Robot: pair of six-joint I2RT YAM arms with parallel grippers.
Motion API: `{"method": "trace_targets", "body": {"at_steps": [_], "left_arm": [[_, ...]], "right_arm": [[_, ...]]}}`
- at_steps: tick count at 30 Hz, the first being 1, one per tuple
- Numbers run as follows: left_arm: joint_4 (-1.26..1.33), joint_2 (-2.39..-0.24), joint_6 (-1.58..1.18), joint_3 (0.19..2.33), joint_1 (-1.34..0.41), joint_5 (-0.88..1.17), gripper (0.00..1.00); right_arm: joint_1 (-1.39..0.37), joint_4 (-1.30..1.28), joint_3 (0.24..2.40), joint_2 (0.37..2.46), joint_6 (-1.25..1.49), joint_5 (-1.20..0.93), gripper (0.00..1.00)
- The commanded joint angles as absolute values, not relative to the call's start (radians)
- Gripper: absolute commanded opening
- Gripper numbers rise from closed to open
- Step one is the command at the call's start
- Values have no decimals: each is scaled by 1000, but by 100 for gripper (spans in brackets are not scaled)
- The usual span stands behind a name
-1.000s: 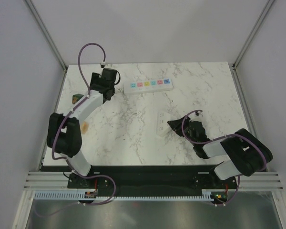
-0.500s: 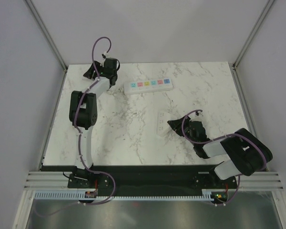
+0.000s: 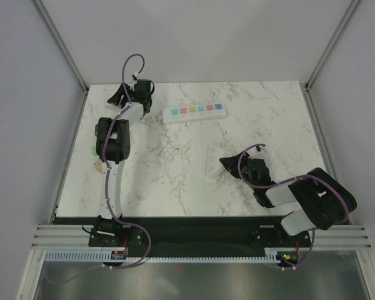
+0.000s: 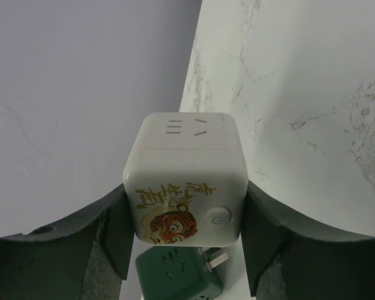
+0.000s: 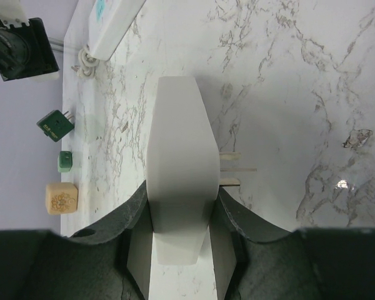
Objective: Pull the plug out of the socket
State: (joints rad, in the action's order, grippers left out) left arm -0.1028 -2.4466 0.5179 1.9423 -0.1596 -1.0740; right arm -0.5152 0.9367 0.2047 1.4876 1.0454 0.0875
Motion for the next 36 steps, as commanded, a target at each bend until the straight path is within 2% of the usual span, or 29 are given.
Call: {"method": "trace_targets", "body": {"at_steps": [1, 5, 9, 16, 20, 27, 31, 36], "left_arm": [[-72, -2479, 537, 1979, -132, -1132, 21], [-109, -2490, 496, 1979, -120, -1135, 32], [-130, -2494, 457, 1976, -109, -1121, 52], [-176, -2507, 416, 1951, -103, -1095, 73], [-227, -2502, 367, 1963, -103, -1068, 98], [-380, -2453, 212, 2005, -104, -1002, 100], [-630, -2384, 8, 2085, -104, -820, 100], [-751, -2246, -222, 2099, -109, -612, 100]], "right_arm": [[-509, 721, 178, 1537, 943, 164, 0], [-509, 724, 181, 1542, 945, 161, 0], [-509, 727, 181, 1545, 943, 158, 0], [-511, 719, 183, 1539, 942, 158, 0], [-509, 719, 183, 1537, 940, 158, 0], [-509, 716, 183, 1536, 939, 158, 0], [-509, 712, 187, 1536, 940, 158, 0], [-509, 706, 189, 1534, 939, 160, 0]]}}
